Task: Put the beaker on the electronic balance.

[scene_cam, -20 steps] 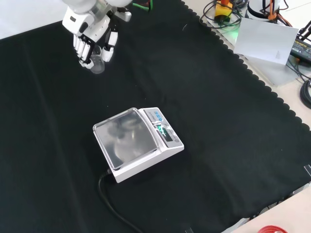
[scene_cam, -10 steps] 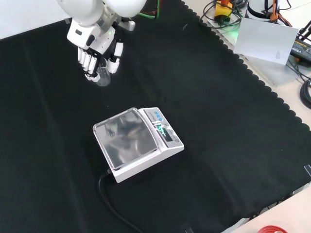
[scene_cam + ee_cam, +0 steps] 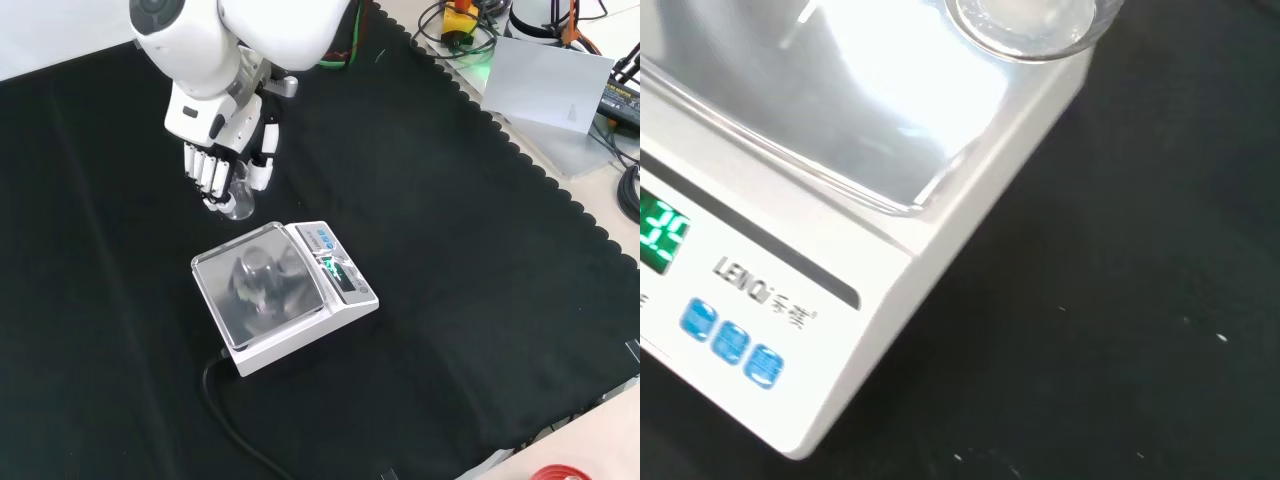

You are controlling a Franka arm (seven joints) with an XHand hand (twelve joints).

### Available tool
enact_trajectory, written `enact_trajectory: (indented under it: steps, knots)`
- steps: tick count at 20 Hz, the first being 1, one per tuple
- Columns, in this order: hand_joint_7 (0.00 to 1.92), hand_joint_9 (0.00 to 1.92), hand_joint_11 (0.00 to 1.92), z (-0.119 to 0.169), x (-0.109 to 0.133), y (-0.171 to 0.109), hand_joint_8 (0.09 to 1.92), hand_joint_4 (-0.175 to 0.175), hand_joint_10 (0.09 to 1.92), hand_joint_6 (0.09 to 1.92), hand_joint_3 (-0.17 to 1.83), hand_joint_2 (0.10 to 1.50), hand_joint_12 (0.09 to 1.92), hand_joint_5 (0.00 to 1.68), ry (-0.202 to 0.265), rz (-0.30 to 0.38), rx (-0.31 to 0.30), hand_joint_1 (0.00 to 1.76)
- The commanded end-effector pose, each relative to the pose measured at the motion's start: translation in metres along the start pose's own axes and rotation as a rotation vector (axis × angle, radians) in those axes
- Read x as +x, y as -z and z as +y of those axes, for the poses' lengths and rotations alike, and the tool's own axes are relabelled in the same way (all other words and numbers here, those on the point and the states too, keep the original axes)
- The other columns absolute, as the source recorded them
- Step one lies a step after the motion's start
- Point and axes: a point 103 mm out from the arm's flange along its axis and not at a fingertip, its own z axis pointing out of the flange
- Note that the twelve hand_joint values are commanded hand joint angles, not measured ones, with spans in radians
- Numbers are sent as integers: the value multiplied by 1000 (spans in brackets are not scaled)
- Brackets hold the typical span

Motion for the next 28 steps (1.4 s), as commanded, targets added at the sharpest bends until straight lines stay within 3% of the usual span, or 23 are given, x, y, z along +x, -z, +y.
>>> enact_trajectory:
  steps: [1,10,18,28]
  knots:
    - [640,899,802,17,39,5,895,-157,798,1356,-17,1252,1182,744,47,4,-16,1075]
    - [644,900,803,44,87,-2,898,-158,800,1355,-16,1251,1183,745,123,10,-4,1076]
    - [646,900,805,64,73,-16,901,-159,803,1356,-14,1251,1183,745,130,8,27,1077]
    - [649,900,805,66,61,-24,904,-161,805,1357,-13,1250,1182,744,119,15,41,1077]
